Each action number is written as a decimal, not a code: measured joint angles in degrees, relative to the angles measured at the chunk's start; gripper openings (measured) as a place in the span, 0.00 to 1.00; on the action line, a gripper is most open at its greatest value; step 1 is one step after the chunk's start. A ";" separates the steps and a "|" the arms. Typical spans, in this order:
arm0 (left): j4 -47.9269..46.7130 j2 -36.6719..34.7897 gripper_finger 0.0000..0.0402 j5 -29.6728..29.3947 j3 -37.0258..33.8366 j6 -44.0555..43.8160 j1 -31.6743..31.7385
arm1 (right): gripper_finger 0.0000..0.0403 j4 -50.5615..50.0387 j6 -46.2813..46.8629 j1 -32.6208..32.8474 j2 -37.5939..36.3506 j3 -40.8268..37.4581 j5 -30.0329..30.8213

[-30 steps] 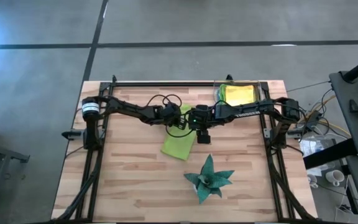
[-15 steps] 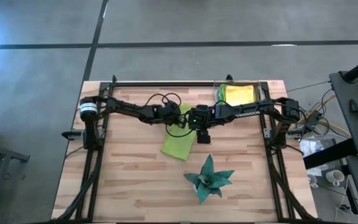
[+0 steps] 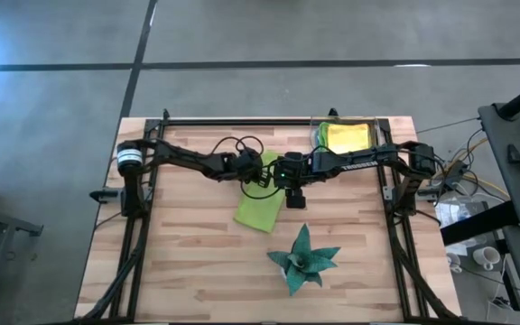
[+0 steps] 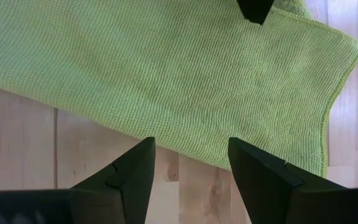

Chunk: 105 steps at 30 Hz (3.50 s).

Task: Fold microfiber towels
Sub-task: Fold the light green microfiber cloth

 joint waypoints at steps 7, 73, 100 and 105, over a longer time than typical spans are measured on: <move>0.43 0.42 0.16 0.01 0.14 0.75 -0.05 | 0.50 -0.03 0.01 -0.01 0.00 0.00 0.00; -14.28 -5.53 0.00 -8.55 -3.28 4.39 -0.51 | 0.45 9.83 5.91 1.03 2.71 -0.31 2.52; -32.28 -13.42 0.34 -12.49 -4.82 2.56 -0.92 | 0.43 22.74 9.68 3.15 15.40 2.97 -10.55; -26.19 -18.79 0.36 -15.54 -8.00 5.66 -3.42 | 0.43 21.13 7.50 3.04 13.54 2.64 -9.26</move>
